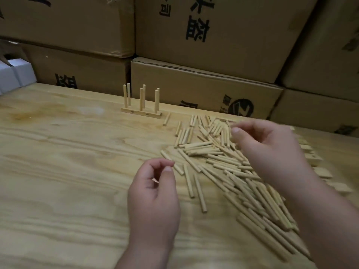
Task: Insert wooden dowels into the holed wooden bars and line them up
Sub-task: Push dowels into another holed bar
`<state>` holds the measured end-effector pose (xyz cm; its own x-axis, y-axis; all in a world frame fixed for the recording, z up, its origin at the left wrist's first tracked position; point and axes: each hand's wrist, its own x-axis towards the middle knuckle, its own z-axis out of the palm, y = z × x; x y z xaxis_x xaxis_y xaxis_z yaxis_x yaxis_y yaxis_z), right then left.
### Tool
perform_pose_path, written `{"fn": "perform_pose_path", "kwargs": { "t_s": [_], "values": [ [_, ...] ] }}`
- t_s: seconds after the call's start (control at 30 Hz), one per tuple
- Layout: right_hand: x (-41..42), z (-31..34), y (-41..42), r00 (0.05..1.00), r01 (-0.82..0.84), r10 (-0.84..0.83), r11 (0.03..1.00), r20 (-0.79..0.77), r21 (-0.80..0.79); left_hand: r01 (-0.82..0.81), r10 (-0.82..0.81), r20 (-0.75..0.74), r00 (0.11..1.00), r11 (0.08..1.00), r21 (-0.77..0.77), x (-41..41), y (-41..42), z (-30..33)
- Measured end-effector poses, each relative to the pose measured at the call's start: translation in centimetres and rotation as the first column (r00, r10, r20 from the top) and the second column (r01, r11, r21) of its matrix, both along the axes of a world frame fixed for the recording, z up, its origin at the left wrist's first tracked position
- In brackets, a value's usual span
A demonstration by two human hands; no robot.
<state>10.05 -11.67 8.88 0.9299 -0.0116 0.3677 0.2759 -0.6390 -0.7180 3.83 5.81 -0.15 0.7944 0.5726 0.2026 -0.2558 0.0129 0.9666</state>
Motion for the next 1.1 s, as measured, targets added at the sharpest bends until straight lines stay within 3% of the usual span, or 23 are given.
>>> {"fn": "perform_pose_path", "kwargs": {
  "t_s": [0.07,0.13,0.2,0.27,0.37,0.43,0.57,0.73,1.1],
  "values": [
    [-3.3,0.5,-2.9,0.995,0.021,-0.023,0.999,-0.101,-0.024,-0.061,0.108,-0.113,0.988,0.932,0.357,-0.3,0.0,0.1],
    [-5.6,1.2,-5.3,0.979,0.040,-0.054,0.997,-0.195,-0.072,0.026,0.187,-0.300,0.935,0.811,0.585,-0.4,-0.1,0.2],
    [-7.0,1.8,-7.1,0.966,0.075,-0.101,0.990,-0.237,-0.116,0.182,0.225,-0.490,0.842,0.736,0.652,-0.5,-0.4,0.5],
    [-7.6,2.1,-8.5,0.964,0.117,-0.144,0.984,-0.222,-0.131,0.311,0.226,-0.557,0.799,0.638,0.705,-0.4,-0.5,0.1],
    [-7.7,2.4,-10.2,0.959,0.159,-0.185,0.978,-0.214,-0.134,0.423,0.172,-0.552,0.816,0.475,0.772,-0.2,-0.5,-0.4],
    [-7.4,2.5,-11.2,0.952,0.150,-0.188,0.974,-0.241,-0.168,0.456,0.068,-0.530,0.845,0.427,0.781,0.0,-0.6,-0.7],
    [-6.8,2.3,-13.1,0.912,0.091,-0.209,0.943,-0.354,-0.322,0.472,-0.140,-0.461,0.876,0.439,0.764,0.1,-0.7,-1.2],
    [-6.4,1.4,-15.1,0.775,-0.130,-0.238,0.847,-0.586,-0.516,0.464,-0.307,-0.352,0.884,0.493,0.736,-0.2,-0.7,-1.4],
    [-4.7,-2.3,-13.4,0.890,-0.045,-0.226,0.819,-0.395,-0.571,0.408,-0.389,-0.195,0.900,0.600,0.688,-0.6,-1.1,-1.4]
  ]
}}
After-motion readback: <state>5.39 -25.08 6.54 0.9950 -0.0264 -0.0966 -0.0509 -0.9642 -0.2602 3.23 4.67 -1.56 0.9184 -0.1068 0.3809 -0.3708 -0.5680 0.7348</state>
